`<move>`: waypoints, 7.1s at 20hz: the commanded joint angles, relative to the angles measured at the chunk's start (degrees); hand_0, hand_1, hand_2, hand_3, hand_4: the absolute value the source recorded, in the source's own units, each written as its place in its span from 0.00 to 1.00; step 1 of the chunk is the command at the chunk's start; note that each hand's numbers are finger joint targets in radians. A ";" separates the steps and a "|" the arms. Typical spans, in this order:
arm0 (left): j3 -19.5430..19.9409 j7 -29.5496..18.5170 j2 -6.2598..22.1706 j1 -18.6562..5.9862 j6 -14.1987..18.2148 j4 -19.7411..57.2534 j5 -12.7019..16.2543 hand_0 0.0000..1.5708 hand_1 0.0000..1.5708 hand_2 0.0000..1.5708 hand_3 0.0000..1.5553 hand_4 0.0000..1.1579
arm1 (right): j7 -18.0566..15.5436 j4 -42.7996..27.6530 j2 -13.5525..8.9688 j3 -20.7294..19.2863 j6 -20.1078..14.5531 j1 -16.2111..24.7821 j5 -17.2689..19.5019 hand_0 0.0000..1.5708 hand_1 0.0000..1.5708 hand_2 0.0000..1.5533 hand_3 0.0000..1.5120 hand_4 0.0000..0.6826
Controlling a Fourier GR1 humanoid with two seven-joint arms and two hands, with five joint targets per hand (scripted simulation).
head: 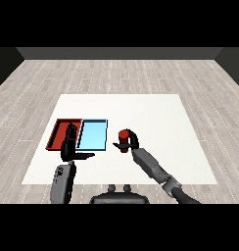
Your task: Pick the red can and put it in the red box
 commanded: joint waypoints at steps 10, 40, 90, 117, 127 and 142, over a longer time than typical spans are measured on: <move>-5.22 2.02 -1.31 2.96 0.06 -4.10 -2.84 0.00 0.00 0.00 0.00 0.00 | 6.08 -21.31 -3.97 0.62 -6.97 4.77 12.03 0.91 0.91 0.92 0.91 0.91; -19.91 7.06 -1.98 -8.77 10.09 12.87 1.61 0.00 0.00 0.00 0.00 0.00 | 15.53 -42.50 -0.06 -3.88 -5.57 15.11 26.47 0.93 0.93 0.93 0.92 0.92; -31.72 5.21 -1.94 -20.12 40.31 24.32 12.40 1.00 1.00 0.96 0.90 0.88 | 14.57 -38.14 -0.05 8.18 -13.12 4.35 14.80 0.92 0.92 0.93 0.91 0.90; -27.88 3.68 0.26 -15.76 35.95 24.56 8.80 1.00 1.00 1.00 0.96 0.99 | 21.00 -54.76 -3.59 -4.27 -7.36 13.91 25.01 0.00 0.00 0.00 0.00 0.00; -22.15 5.79 8.94 -19.01 38.36 24.23 3.29 1.00 1.00 1.00 0.95 0.97 | 18.37 -67.85 -15.12 -12.27 -0.02 29.72 22.05 0.00 0.00 0.00 0.00 0.00; -8.61 10.69 23.42 -28.43 31.02 50.38 2.54 1.00 1.00 0.99 0.95 0.94 | 14.18 -57.76 -18.03 -22.18 4.11 36.72 20.30 0.00 0.00 0.00 0.00 0.00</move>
